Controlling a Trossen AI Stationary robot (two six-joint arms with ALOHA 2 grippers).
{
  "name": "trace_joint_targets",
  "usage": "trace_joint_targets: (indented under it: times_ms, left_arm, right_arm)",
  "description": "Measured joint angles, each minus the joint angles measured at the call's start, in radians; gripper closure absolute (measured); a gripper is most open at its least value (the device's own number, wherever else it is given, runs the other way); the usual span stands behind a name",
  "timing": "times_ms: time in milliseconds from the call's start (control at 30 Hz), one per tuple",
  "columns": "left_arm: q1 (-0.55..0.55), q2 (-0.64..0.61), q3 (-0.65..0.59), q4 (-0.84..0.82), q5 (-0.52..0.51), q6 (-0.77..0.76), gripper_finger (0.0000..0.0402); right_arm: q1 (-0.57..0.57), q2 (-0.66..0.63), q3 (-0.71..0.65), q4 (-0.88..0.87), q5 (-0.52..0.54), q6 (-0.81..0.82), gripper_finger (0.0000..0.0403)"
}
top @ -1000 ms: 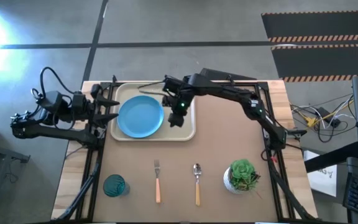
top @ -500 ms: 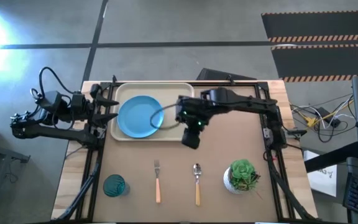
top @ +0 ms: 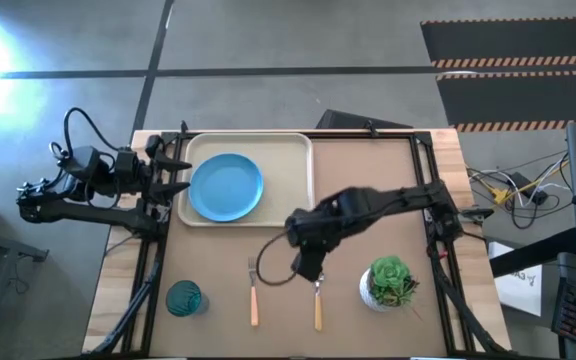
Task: Pick and place plate/cup/fork/spoon on tray
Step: Put the orange spoon on the white serving tray to the right of the light blue plate
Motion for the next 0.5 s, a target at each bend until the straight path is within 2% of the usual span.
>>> trace_joint_targets:
  times_ms: [267,500]
  left_arm:
    - [0.000,-0.001,0.000,-0.001,0.006,0.000,0.0217]
    - [-0.001,-0.002,0.000,0.000,0.026,0.000,0.0217]
  right_arm:
    - [0.056,0.122,-0.003,-0.079,0.055,0.155,0.0318]
    - [0.082,0.182,-0.017,-0.072,-0.010,0.216,0.0319]
